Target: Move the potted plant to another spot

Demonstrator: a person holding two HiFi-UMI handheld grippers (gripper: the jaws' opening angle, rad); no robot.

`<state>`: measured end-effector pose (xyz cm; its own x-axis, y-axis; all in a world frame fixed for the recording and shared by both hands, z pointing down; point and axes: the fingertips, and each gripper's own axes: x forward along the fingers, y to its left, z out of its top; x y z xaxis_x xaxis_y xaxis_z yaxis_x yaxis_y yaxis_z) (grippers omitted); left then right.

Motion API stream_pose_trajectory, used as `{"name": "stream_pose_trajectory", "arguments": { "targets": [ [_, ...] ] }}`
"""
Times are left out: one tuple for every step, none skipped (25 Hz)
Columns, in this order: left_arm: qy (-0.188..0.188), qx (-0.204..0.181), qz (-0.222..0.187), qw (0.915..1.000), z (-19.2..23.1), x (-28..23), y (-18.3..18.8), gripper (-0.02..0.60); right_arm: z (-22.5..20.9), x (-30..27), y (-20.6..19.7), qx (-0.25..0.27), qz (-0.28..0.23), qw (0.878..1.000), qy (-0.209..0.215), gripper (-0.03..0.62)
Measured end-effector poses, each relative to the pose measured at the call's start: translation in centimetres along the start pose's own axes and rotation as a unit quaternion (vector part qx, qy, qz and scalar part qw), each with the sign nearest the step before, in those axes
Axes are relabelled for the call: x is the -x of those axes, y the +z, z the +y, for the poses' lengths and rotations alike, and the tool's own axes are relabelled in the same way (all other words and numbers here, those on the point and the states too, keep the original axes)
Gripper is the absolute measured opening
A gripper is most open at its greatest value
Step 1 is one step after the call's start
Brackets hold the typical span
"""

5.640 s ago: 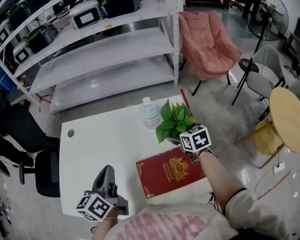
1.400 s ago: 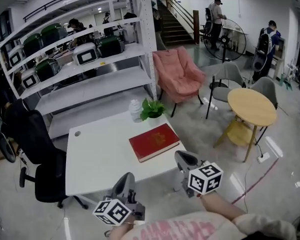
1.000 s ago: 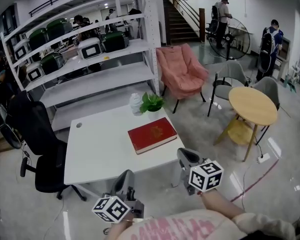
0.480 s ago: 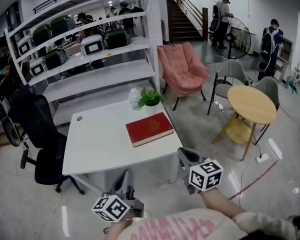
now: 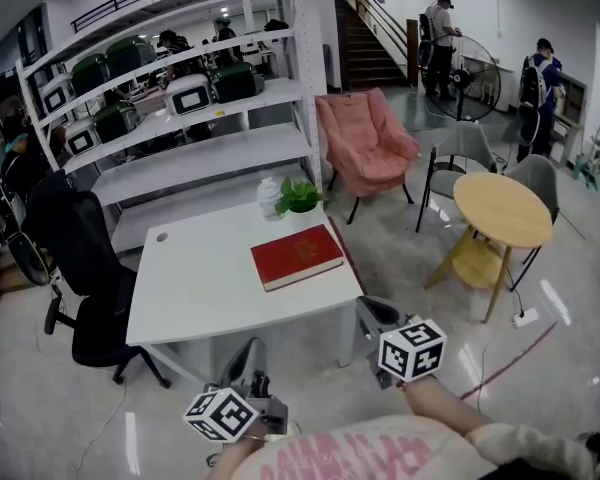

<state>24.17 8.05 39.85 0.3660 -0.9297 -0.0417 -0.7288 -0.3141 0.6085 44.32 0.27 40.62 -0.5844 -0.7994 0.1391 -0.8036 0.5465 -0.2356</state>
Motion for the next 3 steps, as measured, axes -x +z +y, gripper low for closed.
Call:
{"name": "stream_pose_trajectory", "arguments": {
  "targets": [
    [0.0, 0.0, 0.0, 1.0, -0.1, 0.07, -0.1, 0.003, -0.07, 0.17, -0.1, -0.001, 0.0, 1.0, 0.0, 0.006],
    [0.0, -0.001, 0.0, 1.0, -0.22, 0.13, -0.19, 0.003, -0.15, 0.36, -0.2, -0.001, 0.0, 1.0, 0.0, 0.006],
    [0.0, -0.001, 0.0, 1.0, -0.33, 0.19, -0.28, 0.003, -0.24, 0.54, -0.3, -0.002, 0.001, 1.0, -0.001, 0.006]
  ]
}}
